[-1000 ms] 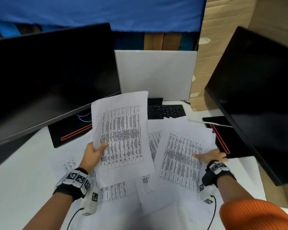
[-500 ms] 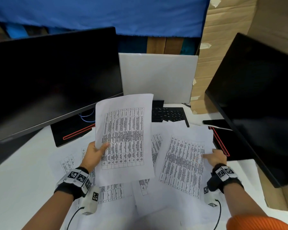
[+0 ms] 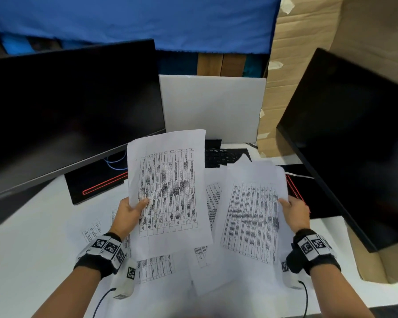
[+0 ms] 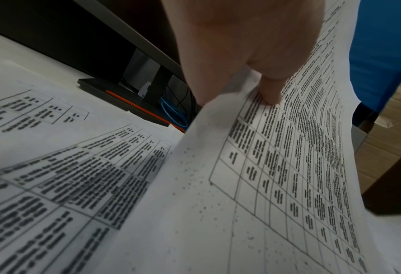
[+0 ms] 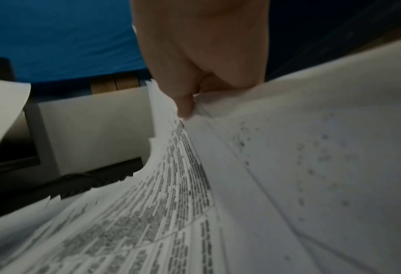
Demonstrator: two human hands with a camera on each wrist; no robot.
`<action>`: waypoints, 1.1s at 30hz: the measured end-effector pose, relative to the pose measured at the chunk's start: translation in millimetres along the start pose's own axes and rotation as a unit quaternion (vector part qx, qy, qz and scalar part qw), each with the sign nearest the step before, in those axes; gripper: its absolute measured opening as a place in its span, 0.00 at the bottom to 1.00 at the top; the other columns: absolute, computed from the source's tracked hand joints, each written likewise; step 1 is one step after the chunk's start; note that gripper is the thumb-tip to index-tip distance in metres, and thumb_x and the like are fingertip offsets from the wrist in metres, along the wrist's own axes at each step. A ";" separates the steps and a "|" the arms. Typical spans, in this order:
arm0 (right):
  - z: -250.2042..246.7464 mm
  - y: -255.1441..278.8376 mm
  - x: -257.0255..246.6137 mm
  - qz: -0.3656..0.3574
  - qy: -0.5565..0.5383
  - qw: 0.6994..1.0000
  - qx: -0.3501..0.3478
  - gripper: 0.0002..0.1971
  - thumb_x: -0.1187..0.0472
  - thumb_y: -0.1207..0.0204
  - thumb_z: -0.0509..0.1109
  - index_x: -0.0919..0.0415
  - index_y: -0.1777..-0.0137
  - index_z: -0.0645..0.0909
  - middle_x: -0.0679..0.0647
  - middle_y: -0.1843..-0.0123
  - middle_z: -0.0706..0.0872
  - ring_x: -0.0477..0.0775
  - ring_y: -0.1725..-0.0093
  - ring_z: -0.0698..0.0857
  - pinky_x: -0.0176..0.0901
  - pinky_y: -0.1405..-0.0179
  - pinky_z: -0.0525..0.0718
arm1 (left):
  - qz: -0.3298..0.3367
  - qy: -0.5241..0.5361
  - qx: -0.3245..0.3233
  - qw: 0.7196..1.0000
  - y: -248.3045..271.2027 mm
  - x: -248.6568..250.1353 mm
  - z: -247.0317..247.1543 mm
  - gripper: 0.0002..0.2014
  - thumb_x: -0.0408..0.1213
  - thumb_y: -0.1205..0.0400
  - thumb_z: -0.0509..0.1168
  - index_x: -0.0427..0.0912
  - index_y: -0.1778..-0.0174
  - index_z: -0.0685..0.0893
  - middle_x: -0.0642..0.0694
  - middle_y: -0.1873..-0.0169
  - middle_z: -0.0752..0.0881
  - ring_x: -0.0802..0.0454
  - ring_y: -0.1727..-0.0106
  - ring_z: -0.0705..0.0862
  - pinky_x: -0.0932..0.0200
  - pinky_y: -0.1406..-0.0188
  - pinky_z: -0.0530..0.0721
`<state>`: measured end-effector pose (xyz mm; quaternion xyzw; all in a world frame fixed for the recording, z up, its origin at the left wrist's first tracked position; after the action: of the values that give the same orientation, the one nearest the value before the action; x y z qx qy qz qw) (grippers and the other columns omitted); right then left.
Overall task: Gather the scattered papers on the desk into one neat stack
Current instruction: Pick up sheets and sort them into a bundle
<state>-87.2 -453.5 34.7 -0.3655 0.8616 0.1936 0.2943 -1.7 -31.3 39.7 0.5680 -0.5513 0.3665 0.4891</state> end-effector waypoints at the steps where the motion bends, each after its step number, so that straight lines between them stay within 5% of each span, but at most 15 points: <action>1: 1.2 1.3 -1.4 0.009 0.002 1.000 -0.012 0.13 0.56 0.23 0.67 0.66 0.61 0.82 0.60 0.63 0.84 0.60 0.61 0.82 0.49 0.58 0.80 | -0.003 0.002 0.001 1.000 -0.1 0.3 0.4 0.06 0.40 0.21 0.63 0.44 0.62 0.78 0.34 0.62 0.79 0.40 0.62 0.78 0.43 0.59 0.81; 4: 8.1 3.1 -1.8 0.040 0.015 0.998 -0.038 0.17 0.57 0.24 0.69 0.58 0.74 0.72 0.61 0.63 0.83 0.57 0.63 0.79 0.47 0.60 0.77 | -0.006 0.002 0.000 1.000 0.8 2.7 4.2 0.06 0.41 0.21 0.63 0.44 0.63 0.77 0.35 0.63 0.78 0.41 0.62 0.78 0.46 0.61 0.80; 8: -11.9 9.4 -27.4 -0.015 0.020 0.999 0.032 0.15 0.57 0.19 0.61 0.70 0.50 0.82 0.70 0.52 0.85 0.68 0.51 0.83 0.50 0.52 0.77 | 0.005 0.017 -0.006 1.000 5.4 12.7 4.3 0.05 0.40 0.21 0.63 0.46 0.62 0.79 0.35 0.63 0.80 0.41 0.61 0.80 0.45 0.59 0.83; 12: -36.4 14.3 -50.2 -0.107 0.039 0.991 0.065 0.15 0.59 0.18 0.59 0.67 0.41 0.82 0.72 0.53 0.87 0.71 0.50 0.84 0.50 0.55 0.77 | 0.012 0.030 0.000 0.999 9.8 21.2 2.8 0.04 0.37 0.20 0.62 0.49 0.60 0.80 0.35 0.62 0.84 0.38 0.58 0.84 0.39 0.54 0.85; 18: -68.2 15.2 -69.8 -0.162 -0.014 0.978 0.128 0.13 0.63 0.18 0.57 0.70 0.53 0.81 0.61 0.64 0.80 0.67 0.57 0.83 0.44 0.58 0.71 | 0.004 0.012 -0.007 1.000 8.0 16.3 1.2 0.07 0.41 0.21 0.63 0.44 0.63 0.78 0.33 0.62 0.81 0.38 0.60 0.82 0.30 0.56 0.84; 25: -125.6 23.4 -107.7 -0.229 -0.049 0.940 0.248 0.13 0.64 0.17 0.56 0.70 0.44 0.80 0.73 0.52 0.85 0.67 0.54 0.84 0.32 0.59 0.67 | 0.012 0.036 0.008 0.999 5.6 18.0 4.7 0.03 0.37 0.20 0.63 0.47 0.59 0.81 0.45 0.65 0.87 0.47 0.62 0.87 0.65 0.72 0.86; 28: -155.3 21.9 -121.1 -0.264 -0.080 0.906 0.320 0.14 0.63 0.18 0.55 0.71 0.45 0.80 0.75 0.53 0.85 0.62 0.58 0.82 0.34 0.60 0.68 | 0.018 0.039 0.016 0.999 0.5 19.9 2.1 0.06 0.37 0.20 0.62 0.40 0.52 0.81 0.47 0.64 0.87 0.55 0.64 0.87 0.69 0.73 0.85; 31: -186.3 14.8 -131.0 -0.282 -0.139 0.868 0.385 0.16 0.55 0.20 0.53 0.66 0.50 0.78 0.66 0.58 0.86 0.51 0.61 0.76 0.41 0.59 0.71 | 0.021 0.054 0.014 0.998 -5.8 28.4 2.1 0.13 0.37 0.20 0.62 0.38 0.42 0.79 0.50 0.59 0.86 0.55 0.58 0.87 0.56 0.56 0.87; 33: -202.6 9.0 -136.8 -0.280 -0.181 0.852 0.403 0.20 0.47 0.18 0.51 0.63 0.51 0.76 0.46 0.64 0.82 0.49 0.60 0.78 0.42 0.57 0.74 | 0.033 0.053 0.014 0.998 -9.2 38.0 2.7 0.16 0.36 0.20 0.62 0.37 0.37 0.78 0.48 0.55 0.86 0.48 0.52 0.85 0.52 0.47 0.82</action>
<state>-91.5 -488.2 276.8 -0.3992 0.6568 -0.1984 0.6082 11.7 -44.9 73.9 0.5362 -0.5377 0.4198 0.4972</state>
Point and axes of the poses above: each hand's wrist, its own y-axis away from the middle knuckle, its own z-axis out of the palm, x = y × z, the point moved 2 cm from there along -y, towards the middle knuckle
